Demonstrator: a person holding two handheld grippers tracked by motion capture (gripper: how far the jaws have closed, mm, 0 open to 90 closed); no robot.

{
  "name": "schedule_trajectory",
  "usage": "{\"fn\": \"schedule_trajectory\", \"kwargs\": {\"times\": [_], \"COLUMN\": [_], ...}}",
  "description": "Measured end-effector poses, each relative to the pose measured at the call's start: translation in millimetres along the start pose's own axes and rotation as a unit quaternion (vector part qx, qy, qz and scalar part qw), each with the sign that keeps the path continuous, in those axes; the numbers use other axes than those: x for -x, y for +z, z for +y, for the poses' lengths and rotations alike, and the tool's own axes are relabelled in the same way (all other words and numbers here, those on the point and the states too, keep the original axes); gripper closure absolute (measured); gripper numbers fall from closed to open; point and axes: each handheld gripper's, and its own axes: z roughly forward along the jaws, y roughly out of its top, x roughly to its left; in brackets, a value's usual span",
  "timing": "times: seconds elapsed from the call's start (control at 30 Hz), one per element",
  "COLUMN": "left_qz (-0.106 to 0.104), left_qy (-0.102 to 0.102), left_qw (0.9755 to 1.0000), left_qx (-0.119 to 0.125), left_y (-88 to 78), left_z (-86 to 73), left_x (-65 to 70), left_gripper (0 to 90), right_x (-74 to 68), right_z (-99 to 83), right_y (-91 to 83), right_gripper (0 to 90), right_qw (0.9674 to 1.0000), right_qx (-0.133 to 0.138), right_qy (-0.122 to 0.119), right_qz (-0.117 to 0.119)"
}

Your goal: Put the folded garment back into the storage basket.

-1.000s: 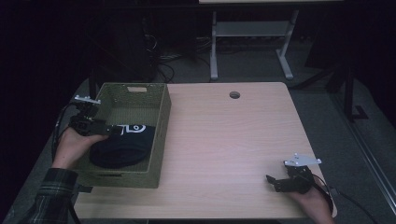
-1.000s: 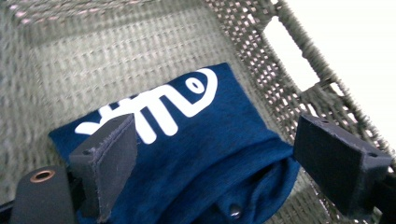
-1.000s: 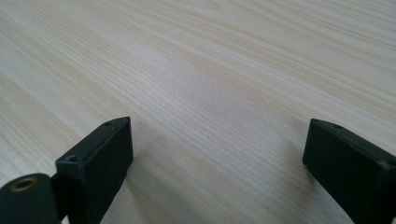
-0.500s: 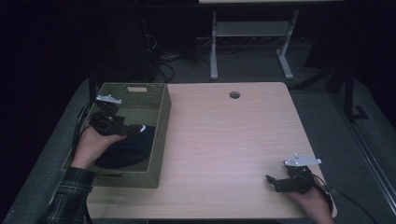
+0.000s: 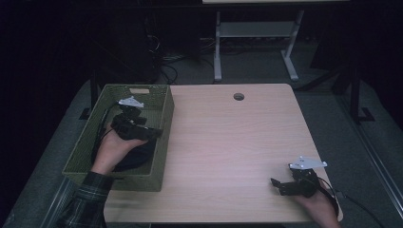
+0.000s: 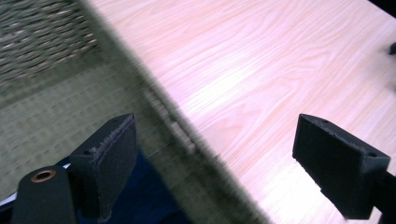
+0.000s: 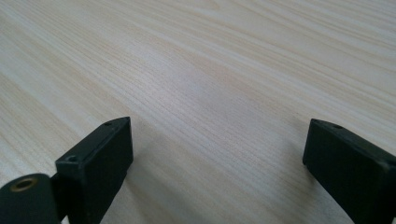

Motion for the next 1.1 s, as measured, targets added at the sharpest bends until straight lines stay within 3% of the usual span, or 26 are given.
{"fn": "schedule_trajectory", "kwargs": {"times": [0.27, 0.6, 0.83, 1.1], "left_qz": [-0.025, -0.046, -0.059, -0.071], "left_qy": [0.021, 0.055, 0.076, 0.097], "left_qw": [0.9993, 0.9974, 0.9953, 0.9927], "left_qx": [0.015, 0.007, 0.015, 0.01], "left_y": [23.0, 49.2, 70.1, 94.0], "left_z": [9.3, 13.1, 11.9, -1.4], "left_x": [29.1, 65.8, 99.2, 122.6], "left_gripper": [14.0, 14.2, 14.2, 14.2], "right_x": [0.2, 0.0, 0.0, 0.0], "right_z": [0.0, 0.0, 0.0, 0.0], "right_y": [0.0, 0.1, 0.0, 0.0], "right_gripper": [7.9, 7.9, 7.8, 7.8], "right_qw": [1.0, 1.0, 1.0, 1.0], "right_qx": [0.0, 0.0, 0.0, 0.0], "right_qy": [-0.001, 0.0, 0.0, 0.0], "right_qz": [-0.001, 0.0, 0.0, 0.0]}}
